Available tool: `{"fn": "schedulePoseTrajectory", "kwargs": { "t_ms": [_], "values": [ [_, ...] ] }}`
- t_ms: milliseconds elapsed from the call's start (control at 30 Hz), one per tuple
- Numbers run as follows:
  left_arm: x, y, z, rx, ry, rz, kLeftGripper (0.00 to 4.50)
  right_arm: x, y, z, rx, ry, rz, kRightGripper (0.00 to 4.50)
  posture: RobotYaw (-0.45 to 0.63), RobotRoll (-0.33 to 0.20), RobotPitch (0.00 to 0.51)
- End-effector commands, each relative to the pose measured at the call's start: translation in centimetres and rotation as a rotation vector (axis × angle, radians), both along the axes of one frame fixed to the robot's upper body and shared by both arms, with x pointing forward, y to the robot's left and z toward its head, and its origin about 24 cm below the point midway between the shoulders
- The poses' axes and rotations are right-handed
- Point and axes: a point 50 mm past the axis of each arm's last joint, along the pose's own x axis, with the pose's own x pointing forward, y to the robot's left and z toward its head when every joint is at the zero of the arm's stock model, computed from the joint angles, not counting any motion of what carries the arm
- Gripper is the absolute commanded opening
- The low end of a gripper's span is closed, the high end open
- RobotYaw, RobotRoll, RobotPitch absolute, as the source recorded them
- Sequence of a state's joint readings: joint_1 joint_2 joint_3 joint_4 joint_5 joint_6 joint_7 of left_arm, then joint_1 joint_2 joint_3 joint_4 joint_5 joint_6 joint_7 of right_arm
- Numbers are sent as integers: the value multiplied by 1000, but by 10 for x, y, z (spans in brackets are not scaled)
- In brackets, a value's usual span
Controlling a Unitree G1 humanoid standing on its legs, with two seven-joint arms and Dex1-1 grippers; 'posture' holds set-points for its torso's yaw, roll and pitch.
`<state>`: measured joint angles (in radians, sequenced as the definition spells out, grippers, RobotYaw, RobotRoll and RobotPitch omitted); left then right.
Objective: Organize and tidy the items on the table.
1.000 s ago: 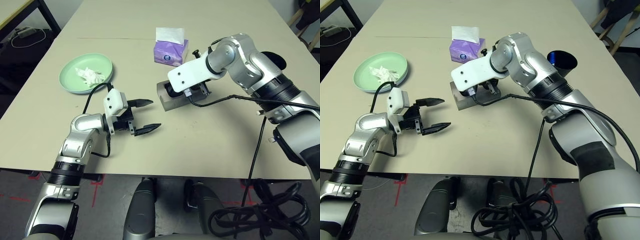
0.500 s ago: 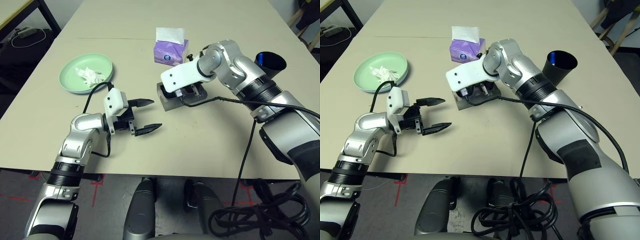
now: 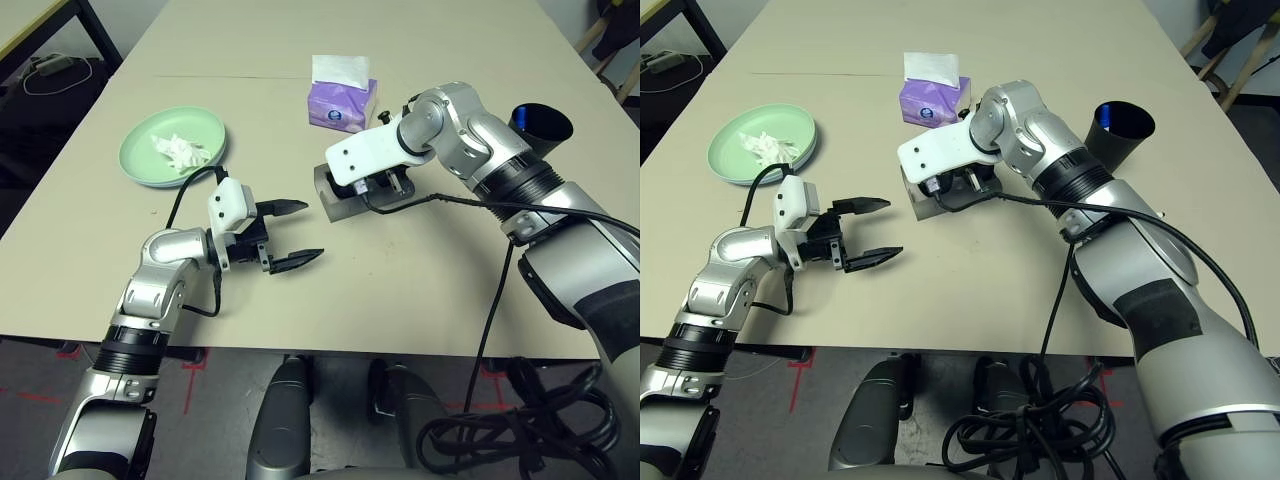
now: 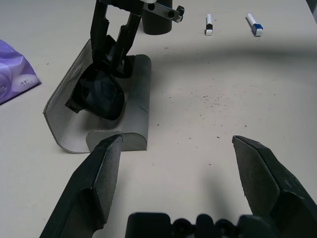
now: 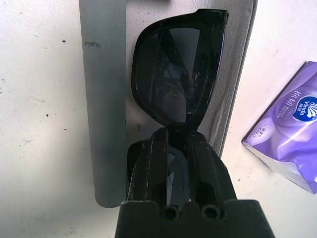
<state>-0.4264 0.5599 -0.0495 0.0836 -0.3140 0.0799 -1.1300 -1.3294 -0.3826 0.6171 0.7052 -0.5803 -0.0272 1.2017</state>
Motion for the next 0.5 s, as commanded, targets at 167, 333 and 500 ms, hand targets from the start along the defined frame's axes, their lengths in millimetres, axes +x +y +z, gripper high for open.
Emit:
{"fn": "schedulePoseTrajectory", "kwargs": {
  "t_ms": [167, 333, 500],
  "values": [
    [-2, 0, 1, 8, -4, -7, 4500, -3, 1, 3, 1, 21, 18, 421, 267, 0, 177],
    [-2, 0, 0, 9, -3, -7, 4500, -4, 2, 1, -3, 32, 22, 421, 268, 0, 177],
    [-2, 0, 0, 10, -4, -6, 4500, -4, 2, 0, 1, 38, 28, 421, 269, 0, 176]
  ]
}}
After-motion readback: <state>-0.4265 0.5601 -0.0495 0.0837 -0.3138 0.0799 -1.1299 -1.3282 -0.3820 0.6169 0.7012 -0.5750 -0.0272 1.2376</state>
